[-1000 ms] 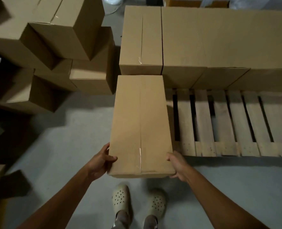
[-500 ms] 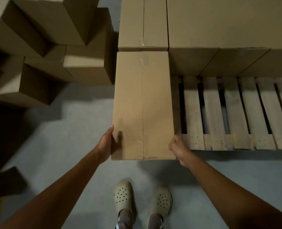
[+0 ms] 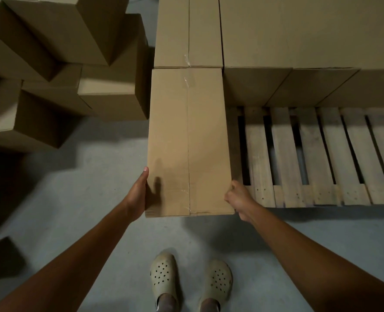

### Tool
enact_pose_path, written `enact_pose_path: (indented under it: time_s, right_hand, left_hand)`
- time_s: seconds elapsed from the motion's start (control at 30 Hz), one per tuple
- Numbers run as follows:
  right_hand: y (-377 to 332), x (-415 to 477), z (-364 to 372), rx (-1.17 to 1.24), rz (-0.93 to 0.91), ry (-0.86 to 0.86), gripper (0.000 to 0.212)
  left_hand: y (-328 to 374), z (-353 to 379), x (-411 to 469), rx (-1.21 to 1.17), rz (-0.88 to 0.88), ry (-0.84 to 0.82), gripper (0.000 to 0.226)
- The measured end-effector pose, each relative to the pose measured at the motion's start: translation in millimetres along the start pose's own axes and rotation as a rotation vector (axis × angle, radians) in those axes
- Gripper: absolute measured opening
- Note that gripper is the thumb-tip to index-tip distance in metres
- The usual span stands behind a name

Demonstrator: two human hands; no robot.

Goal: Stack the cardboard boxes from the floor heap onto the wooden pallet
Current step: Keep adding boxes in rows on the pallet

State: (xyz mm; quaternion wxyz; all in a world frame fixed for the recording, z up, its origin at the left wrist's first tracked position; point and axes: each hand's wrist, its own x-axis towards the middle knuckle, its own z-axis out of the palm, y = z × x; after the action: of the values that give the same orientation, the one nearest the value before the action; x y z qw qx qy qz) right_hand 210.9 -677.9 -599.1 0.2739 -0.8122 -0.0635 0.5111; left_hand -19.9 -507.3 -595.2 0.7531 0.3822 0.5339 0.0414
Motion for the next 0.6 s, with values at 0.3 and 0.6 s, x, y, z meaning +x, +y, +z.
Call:
enact_pose_path:
  time_s: [0.3,0.6]
  right_hand:
    - [4.6,-2.2,3.0,-0.045,-0.021,0.009,0.05]
    - [3.3,-2.6,1.5,-0.05,-0.02,0.016,0.052]
  left_hand:
    - [0.2,4.9,-2.3,0.011,-0.035,0.024,0.078]
    - [3.8,6.7,-3.1,0.032,-0.047,0.052,0.091]
